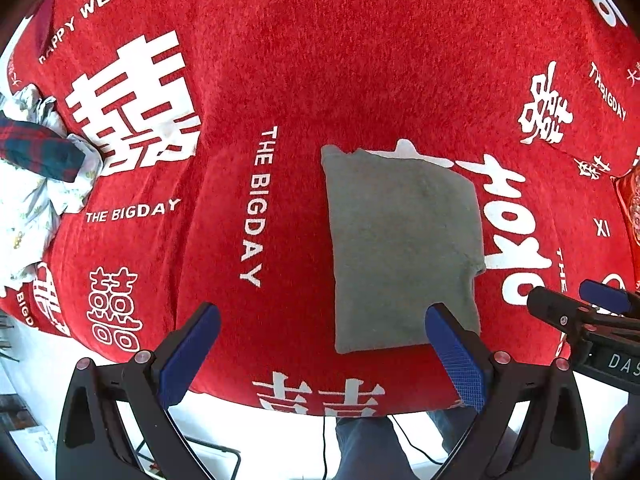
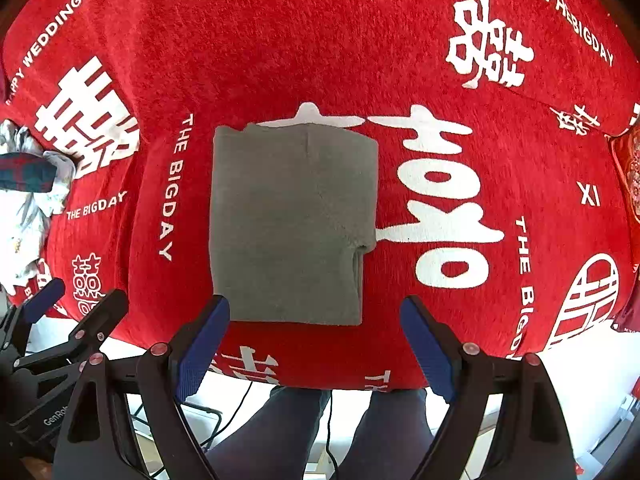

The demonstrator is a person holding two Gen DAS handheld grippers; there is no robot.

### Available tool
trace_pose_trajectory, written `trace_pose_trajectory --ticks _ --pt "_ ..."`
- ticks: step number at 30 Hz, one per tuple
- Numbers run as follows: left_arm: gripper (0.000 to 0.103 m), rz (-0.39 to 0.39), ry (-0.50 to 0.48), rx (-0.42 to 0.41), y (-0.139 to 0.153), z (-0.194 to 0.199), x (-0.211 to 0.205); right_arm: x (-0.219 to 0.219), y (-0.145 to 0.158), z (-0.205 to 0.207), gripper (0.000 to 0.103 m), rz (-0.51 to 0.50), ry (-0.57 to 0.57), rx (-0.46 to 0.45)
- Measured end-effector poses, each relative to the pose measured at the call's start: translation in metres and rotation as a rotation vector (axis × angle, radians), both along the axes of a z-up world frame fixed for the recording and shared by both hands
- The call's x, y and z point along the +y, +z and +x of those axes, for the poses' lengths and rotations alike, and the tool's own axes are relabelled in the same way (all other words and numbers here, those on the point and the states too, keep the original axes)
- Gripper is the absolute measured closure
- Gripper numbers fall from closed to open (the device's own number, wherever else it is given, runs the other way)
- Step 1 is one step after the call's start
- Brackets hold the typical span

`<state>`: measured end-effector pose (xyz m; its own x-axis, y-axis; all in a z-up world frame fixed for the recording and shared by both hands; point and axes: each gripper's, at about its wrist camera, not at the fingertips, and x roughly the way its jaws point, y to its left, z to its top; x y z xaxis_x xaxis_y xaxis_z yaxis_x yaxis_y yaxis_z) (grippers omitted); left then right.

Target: Fold small clothes

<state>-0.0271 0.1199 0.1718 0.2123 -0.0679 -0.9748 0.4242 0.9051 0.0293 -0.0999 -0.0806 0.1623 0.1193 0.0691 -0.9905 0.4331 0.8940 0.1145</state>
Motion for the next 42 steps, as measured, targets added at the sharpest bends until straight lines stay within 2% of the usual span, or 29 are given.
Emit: trace_pose_trajectory --ticks 12,26,42 --pt "0.001 -0.009 0.034 0.004 0.0003 0.0049 0.0049 0.0040 0.0019 0.0055 0.014 0.001 0.010 -0.005" --pt "0.001 0.008 0.000 0.013 -0.0028 0.0022 -0.0015 -0.0023 -0.0005 -0.0009 0.014 0.006 -0.022 -0.001" --pt "0.001 0.018 0.018 0.007 -0.0040 0.0058 -0.0023 -0.0047 -0.0006 0.0013 0.014 0.000 -0.019 0.004"
